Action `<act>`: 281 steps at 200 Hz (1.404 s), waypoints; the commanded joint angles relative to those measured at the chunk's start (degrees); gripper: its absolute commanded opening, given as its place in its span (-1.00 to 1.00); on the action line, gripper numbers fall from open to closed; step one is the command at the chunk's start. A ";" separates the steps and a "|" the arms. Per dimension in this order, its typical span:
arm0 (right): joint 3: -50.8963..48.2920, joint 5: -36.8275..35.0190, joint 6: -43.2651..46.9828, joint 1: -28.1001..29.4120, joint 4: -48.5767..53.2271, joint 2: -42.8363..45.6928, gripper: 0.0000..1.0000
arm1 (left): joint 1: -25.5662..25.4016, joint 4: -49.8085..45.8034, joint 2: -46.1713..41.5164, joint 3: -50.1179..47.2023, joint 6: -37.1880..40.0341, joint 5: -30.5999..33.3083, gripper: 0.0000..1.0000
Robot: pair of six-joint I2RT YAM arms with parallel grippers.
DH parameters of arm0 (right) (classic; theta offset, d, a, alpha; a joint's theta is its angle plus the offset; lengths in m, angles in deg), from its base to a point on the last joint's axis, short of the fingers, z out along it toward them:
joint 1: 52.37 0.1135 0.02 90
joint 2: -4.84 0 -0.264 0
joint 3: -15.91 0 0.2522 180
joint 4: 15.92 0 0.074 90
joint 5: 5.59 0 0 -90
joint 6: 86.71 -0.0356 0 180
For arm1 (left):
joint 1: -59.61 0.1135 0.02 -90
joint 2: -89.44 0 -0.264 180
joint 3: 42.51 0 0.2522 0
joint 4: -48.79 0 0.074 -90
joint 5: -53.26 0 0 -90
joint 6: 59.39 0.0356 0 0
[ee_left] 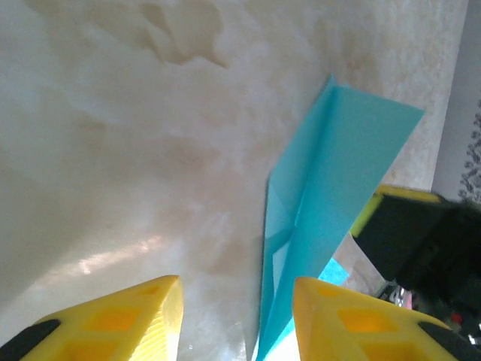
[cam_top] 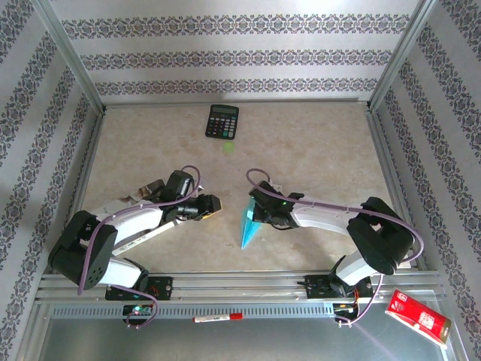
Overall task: Fold a paper plane with a square sheet of paper (pick it up from the middle)
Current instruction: Move a paper plane to the center of the table.
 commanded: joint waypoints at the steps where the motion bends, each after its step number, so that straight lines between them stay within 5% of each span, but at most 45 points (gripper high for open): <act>1: -3.51 6.81 1.13 -1.91 -7.71 1.50 -0.96 | -3.25 3.74 1.76 1.20 0.91 -1.39 -0.12; 45: -8.70 10.59 0.63 -4.95 -14.16 2.69 -0.96 | -9.52 7.84 9.56 4.38 -0.98 -2.37 -0.09; 107: -12.87 12.90 -0.05 -7.57 -18.35 3.47 -0.97 | -9.80 6.07 16.60 9.55 0.02 -3.11 -0.07; 172: -21.32 27.15 -0.87 -17.06 -34.00 4.32 -1.00 | -9.84 1.82 19.02 13.71 1.69 -3.20 -0.07; 220: -20.32 29.10 0.65 -18.60 -32.87 3.24 -1.00 | -10.56 -4.84 20.08 17.63 5.29 -0.51 -0.26; 281: -21.63 31.05 0.98 -21.61 -33.59 4.67 -1.00 | -10.90 -10.88 22.37 21.11 8.49 5.27 -0.19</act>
